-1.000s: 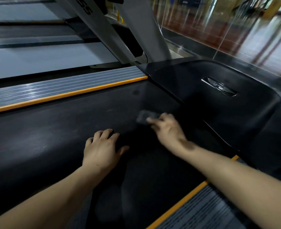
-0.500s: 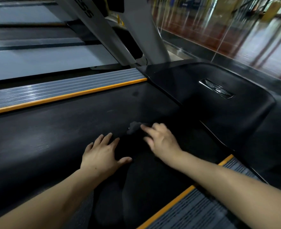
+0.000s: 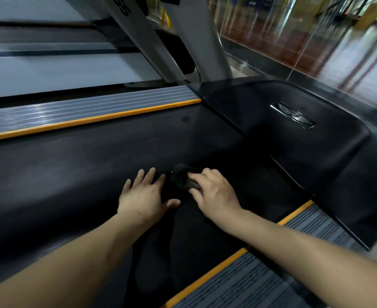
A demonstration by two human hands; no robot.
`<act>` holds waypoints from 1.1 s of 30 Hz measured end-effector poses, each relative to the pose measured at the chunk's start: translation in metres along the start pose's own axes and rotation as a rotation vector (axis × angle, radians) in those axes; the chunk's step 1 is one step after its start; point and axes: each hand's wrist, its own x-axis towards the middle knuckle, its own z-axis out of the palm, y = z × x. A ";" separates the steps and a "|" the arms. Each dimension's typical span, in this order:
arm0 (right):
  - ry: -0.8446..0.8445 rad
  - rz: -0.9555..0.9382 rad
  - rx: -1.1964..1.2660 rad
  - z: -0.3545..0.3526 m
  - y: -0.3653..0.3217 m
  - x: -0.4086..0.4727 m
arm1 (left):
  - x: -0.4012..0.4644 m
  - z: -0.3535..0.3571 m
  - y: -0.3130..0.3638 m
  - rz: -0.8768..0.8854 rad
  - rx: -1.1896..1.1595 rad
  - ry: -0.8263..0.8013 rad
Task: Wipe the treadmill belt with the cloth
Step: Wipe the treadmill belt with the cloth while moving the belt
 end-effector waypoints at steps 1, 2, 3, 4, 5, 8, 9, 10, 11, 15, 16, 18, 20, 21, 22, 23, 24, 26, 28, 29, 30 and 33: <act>-0.004 -0.045 0.025 -0.001 0.004 0.000 | -0.001 -0.001 0.000 0.002 -0.003 0.000; 0.004 -0.051 0.003 -0.004 0.015 0.007 | -0.003 -0.002 -0.001 0.003 -0.009 0.004; 0.017 -0.016 -0.048 -0.007 0.032 0.016 | -0.004 -0.004 -0.001 0.004 -0.016 0.018; 0.032 0.053 -0.115 -0.010 0.056 0.026 | -0.006 -0.005 -0.001 0.009 -0.020 0.035; 0.044 0.153 -0.187 -0.018 0.083 0.035 | -0.007 -0.006 -0.001 0.017 -0.022 0.051; 0.072 0.436 -0.299 -0.041 0.137 0.044 | -0.019 -0.007 0.003 0.033 -0.002 0.069; 0.068 0.475 -0.300 -0.043 0.136 0.041 | -0.024 -0.006 0.002 0.033 0.009 0.070; 0.055 0.484 -0.293 -0.043 0.124 0.039 | -0.028 -0.006 0.000 0.029 0.016 0.069; 0.036 0.479 -0.281 -0.042 0.105 0.036 | -0.031 -0.006 -0.001 0.022 0.017 0.061; 0.015 0.199 -0.154 -0.019 0.016 -0.002 | -0.038 -0.006 0.000 -0.004 -0.002 0.005; 0.006 0.107 -0.108 -0.016 0.002 -0.015 | -0.041 -0.005 0.002 -0.010 0.003 0.006; -0.031 -0.007 -0.032 -0.019 -0.002 -0.025 | -0.047 -0.002 0.005 -0.032 0.002 0.022; -0.041 0.021 -0.045 -0.027 0.025 -0.007 | -0.050 -0.003 0.005 -0.045 -0.012 0.007; -0.049 0.085 -0.089 -0.031 0.048 0.004 | -0.051 -0.004 0.005 -0.046 -0.015 -0.006; -0.058 0.173 -0.153 -0.036 0.074 0.014 | -0.051 -0.005 0.005 -0.049 -0.017 -0.017; -0.048 0.263 -0.216 -0.042 0.099 0.020 | -0.051 -0.005 0.005 -0.050 -0.019 -0.024; -0.022 0.341 -0.262 -0.046 0.120 0.023 | -0.052 -0.004 0.007 -0.047 -0.018 -0.025; 0.029 0.439 -0.315 -0.047 0.133 0.021 | -0.053 0.000 0.008 -0.043 -0.016 -0.018; 0.035 0.466 -0.322 -0.040 0.108 0.019 | -0.053 0.003 0.007 -0.049 -0.023 -0.011; 0.030 0.445 -0.296 -0.036 0.087 0.017 | -0.053 0.004 0.006 -0.053 -0.028 -0.008; 0.021 0.396 -0.263 -0.030 0.065 0.013 | -0.053 0.004 0.005 -0.055 -0.030 -0.007; 0.016 0.133 -0.159 -0.012 0.005 -0.008 | -0.054 0.005 0.006 -0.055 -0.030 -0.027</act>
